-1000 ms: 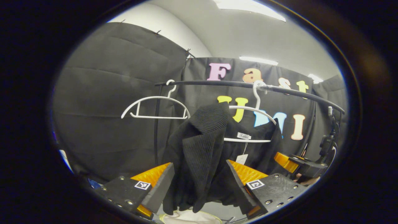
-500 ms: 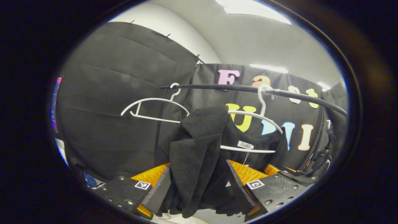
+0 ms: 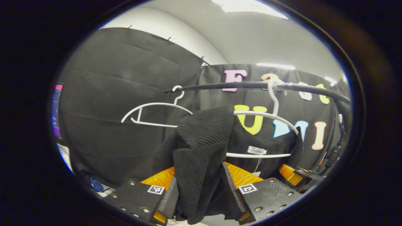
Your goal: Grasp the clothes on the hanger with both hands and then place them into the laundry hamper below.
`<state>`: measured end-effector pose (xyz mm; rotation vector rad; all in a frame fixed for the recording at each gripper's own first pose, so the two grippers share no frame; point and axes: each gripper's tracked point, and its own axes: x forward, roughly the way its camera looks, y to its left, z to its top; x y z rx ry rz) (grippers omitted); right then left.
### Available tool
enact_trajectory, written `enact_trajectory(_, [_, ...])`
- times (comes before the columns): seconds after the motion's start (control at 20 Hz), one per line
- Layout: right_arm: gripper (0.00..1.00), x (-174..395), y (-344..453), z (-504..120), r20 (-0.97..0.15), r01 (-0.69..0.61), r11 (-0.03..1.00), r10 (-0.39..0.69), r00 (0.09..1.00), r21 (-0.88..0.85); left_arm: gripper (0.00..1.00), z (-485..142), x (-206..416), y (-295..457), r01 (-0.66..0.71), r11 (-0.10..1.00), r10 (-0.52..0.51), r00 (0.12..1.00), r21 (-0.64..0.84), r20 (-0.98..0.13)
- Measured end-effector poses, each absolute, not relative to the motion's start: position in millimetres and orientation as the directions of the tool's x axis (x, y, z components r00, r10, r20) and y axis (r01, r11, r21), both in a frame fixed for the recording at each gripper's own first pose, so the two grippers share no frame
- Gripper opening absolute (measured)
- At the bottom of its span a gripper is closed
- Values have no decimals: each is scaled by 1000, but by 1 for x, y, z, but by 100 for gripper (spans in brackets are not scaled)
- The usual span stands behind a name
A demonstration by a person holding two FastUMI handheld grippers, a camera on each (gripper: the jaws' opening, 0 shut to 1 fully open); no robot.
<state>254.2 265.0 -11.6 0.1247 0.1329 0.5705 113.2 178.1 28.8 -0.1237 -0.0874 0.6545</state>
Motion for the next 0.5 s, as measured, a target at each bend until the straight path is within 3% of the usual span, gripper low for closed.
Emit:
enact_trajectory(0.05, [65, 254, 267, -14, -93, -534, 829, 552, 828, 166, 72, 29, 119, 178, -598, 789, 608, 793, -143, 37])
enact_trajectory(0.3, [20, 250, 270, -19, -128, -570, 799, 596, 793, 190, 10, 33, 112, 182, -612, 776, 626, 778, -153, 55])
enact_trajectory(0.35, [24, 252, 272, -21, -138, -581, 790, 609, 781, 198, 10, 32, 114, 177, -595, 788, 609, 792, -160, 51])
enact_trajectory(0.45, [8, 250, 278, -18, -117, -618, 751, 652, 749, 230, 9, 35, 110, 177, -596, 789, 609, 791, -149, 57])
enact_trajectory(0.5, [0, 250, 281, -19, -113, -636, 732, 673, 731, 244, 2, 34, 112, 173, -576, 803, 590, 805, -155, 63])
